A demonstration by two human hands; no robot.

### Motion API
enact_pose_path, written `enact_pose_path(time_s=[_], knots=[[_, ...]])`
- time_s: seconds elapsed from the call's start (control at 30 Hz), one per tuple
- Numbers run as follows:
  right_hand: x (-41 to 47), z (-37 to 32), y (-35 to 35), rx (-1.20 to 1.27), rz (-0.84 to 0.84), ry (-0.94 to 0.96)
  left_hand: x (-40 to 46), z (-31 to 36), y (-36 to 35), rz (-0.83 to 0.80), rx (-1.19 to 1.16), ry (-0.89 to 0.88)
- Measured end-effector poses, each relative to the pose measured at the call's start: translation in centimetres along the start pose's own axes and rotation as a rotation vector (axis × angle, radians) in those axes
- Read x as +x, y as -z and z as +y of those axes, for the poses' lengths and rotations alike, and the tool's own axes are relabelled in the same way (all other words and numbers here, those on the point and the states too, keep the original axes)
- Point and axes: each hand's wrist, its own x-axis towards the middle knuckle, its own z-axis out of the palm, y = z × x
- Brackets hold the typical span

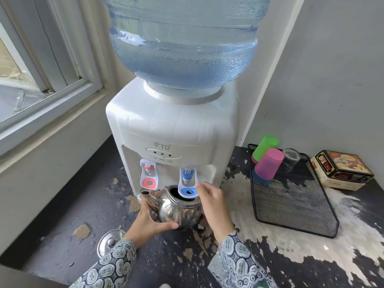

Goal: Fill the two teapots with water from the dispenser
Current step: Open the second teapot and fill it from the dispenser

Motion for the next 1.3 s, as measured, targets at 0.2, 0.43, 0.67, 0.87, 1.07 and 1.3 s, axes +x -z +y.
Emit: enact_pose_path(time_s=[0.2,0.43,0.67,0.87,1.07,1.3], knots=[[-0.3,0.0,0.1,0.042,-0.024,-0.017,-0.3,0.4,-0.3,0.010,-0.020,0.004],[-0.5,0.0,0.2,0.064,-0.016,-0.009,-0.5,0.7,-0.5,0.006,-0.023,0.010],[-0.6,0.0,0.3,0.067,-0.029,-0.002,-0.4,0.7,-0.2,-0.012,-0.019,0.034],[-0.7,0.0,0.4,0.067,-0.028,0.006,-0.7,1.0,-0.1,-0.012,-0.050,0.033],[-0.8,0.1,0.3,0.076,-0.020,0.010,-0.7,1.2,-0.1,-0.025,-0.082,0.031],[-1.0,0.0,0.0,0.105,0.005,0.018,-0.9,1.3,-0.1,-0.007,-0.106,0.025]])
